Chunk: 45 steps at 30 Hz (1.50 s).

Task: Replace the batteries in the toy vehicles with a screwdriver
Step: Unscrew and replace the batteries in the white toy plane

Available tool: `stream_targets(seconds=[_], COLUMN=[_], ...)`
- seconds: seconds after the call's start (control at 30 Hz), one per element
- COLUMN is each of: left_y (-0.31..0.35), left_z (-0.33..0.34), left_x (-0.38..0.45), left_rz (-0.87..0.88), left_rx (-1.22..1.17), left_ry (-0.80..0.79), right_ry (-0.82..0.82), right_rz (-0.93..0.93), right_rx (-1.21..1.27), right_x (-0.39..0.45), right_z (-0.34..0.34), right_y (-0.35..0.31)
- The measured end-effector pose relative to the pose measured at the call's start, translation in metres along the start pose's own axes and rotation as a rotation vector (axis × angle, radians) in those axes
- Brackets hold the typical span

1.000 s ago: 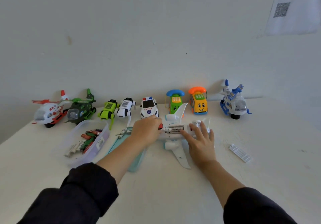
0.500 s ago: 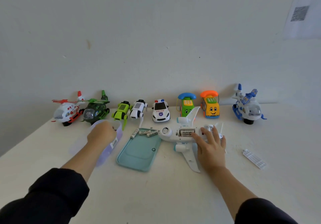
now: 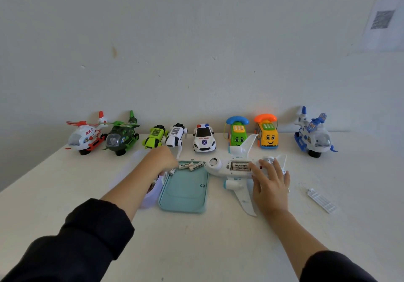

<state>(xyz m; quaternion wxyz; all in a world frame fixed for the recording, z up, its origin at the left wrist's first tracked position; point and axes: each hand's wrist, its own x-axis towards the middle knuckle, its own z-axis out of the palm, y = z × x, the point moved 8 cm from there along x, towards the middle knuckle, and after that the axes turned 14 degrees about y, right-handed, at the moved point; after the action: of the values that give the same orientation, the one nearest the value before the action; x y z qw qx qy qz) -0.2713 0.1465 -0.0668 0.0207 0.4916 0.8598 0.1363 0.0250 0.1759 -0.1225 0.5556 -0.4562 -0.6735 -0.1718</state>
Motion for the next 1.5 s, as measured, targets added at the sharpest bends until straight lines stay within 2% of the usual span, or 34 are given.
stream_targets(seconds=[0.1,0.2,0.27,0.4,0.53,0.67,0.93,1.17,1.23,1.33,1.5], left_y=[0.025,0.063,0.084,0.113,0.120,0.122,0.131,0.141,0.151,0.178,0.211], left_z=[-0.028,-0.063,-0.077,-0.062,-0.021,-0.002,-0.002,-0.002,-0.004,-0.013,-0.017], left_x=[-0.004,-0.019,-0.035,-0.053,-0.060,-0.069,-0.071,-0.074,-0.080,-0.100,-0.134], left_rz=[0.078,0.216,0.292,0.360,0.221,0.163,0.248,0.431,0.555,0.833,1.248], left_rx=[-0.115,-0.494,-0.713,-0.899,-1.156,-1.270,-1.200,-1.082,-1.035,-0.843,-0.486], left_ry=[0.192,0.404,0.473,0.503,0.422,0.442,0.526,0.588,0.569,0.560,0.729], right_ry=[0.002,-0.032,-0.037,-0.051,-0.049,-0.028,0.026,0.038,0.042,0.058,0.050], right_rz=[0.021,0.072,0.081,0.102,0.105,0.095,0.083,0.067,0.065,0.056,0.046], right_rx=[0.014,0.012,0.014,0.014,0.011,0.014,0.007,-0.016,-0.014,-0.006,-0.025], right_x=[0.000,0.000,0.001,0.002,0.002,0.002,0.003,0.002,0.001,0.003,0.000], right_z=[0.000,0.000,-0.002,-0.004,-0.003,-0.003,-0.004,-0.003,-0.003,-0.003,0.001], right_y=[0.001,0.000,-0.001,0.000,0.001,0.003,0.003,0.004,0.004,0.003,0.005])
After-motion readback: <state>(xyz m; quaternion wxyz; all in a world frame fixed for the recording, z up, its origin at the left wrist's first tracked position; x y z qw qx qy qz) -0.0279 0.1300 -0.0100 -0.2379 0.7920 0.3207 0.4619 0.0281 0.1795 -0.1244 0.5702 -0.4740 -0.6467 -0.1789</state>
